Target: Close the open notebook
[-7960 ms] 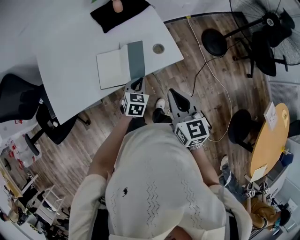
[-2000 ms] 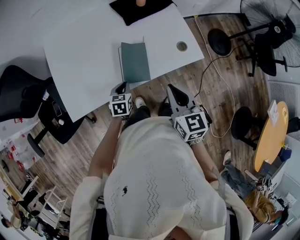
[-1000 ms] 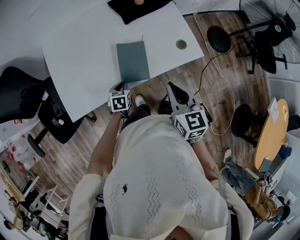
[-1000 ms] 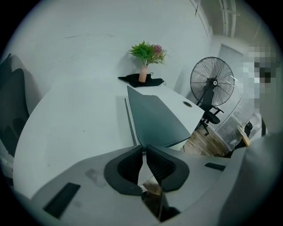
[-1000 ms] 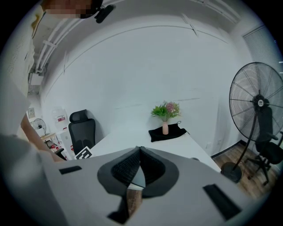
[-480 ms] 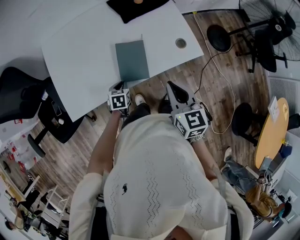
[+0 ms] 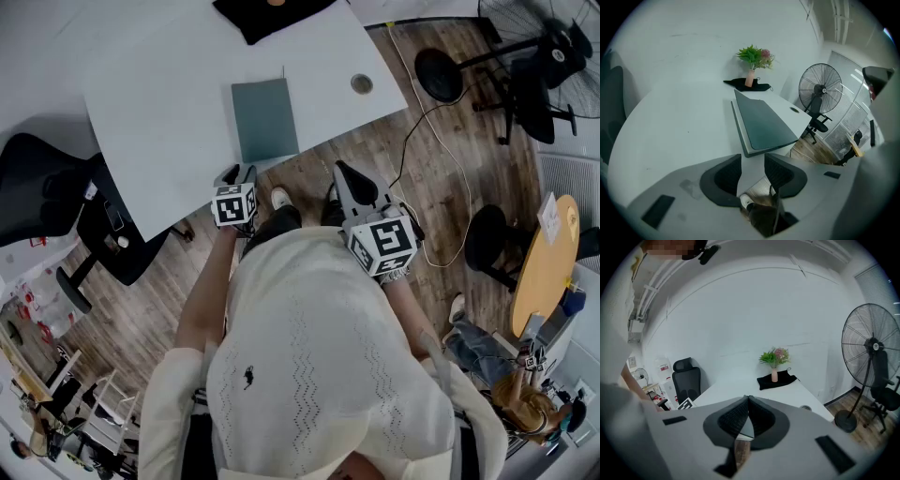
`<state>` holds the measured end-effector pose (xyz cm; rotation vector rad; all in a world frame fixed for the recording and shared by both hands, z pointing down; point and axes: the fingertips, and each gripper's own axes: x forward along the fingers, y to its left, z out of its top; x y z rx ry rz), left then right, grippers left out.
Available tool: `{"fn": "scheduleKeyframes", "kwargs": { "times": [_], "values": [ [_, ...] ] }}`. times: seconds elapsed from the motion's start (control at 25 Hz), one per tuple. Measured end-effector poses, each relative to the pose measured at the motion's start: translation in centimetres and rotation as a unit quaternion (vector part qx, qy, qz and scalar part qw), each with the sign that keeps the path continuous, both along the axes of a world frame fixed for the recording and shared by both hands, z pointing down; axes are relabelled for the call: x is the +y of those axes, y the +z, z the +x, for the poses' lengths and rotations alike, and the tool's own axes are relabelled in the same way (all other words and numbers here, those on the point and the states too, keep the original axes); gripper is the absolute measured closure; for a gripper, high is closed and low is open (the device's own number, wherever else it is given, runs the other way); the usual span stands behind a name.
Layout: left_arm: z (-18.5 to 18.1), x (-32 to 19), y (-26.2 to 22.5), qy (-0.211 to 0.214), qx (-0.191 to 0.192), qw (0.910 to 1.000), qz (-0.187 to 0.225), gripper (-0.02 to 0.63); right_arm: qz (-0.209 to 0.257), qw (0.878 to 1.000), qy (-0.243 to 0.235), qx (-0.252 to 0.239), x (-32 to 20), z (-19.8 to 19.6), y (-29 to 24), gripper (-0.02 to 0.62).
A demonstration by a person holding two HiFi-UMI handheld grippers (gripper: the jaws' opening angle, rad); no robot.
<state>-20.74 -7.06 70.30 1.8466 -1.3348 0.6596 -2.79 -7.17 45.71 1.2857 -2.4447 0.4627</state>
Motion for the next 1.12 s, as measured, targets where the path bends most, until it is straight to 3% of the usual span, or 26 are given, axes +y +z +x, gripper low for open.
{"fn": "scheduleKeyframes", "kwargs": {
  "times": [0.28, 0.36, 0.56, 0.72, 1.12],
  "values": [
    [0.6, 0.9, -1.5, 0.015, -0.001, 0.9996, 0.023, 0.471, -0.004, 1.0, -0.014, -0.001, 0.0, 0.1, 0.1, 0.594],
    [1.2, 1.1, -2.8, 0.02, -0.004, 0.9988, 0.044, 0.543, -0.005, 1.0, -0.017, -0.004, -0.1, 0.4, 0.1, 0.594],
    [2.5, 1.4, -5.9, 0.024, -0.005, 0.9956, 0.091, 0.584, -0.013, 0.999, -0.031, -0.019, -0.4, 0.8, 0.3, 0.594],
    [4.6, 1.5, -9.5, 0.031, 0.019, 0.9898, 0.138, 0.591, -0.018, 0.998, -0.05, -0.024, -0.7, 1.4, 0.4, 0.594],
    [9.4, 1.4, -17.0, -0.025, 0.044, 0.9754, 0.215, 0.592, -0.026, 0.994, -0.098, -0.038, -0.8, 4.1, 0.2, 0.594]
  ]
}}
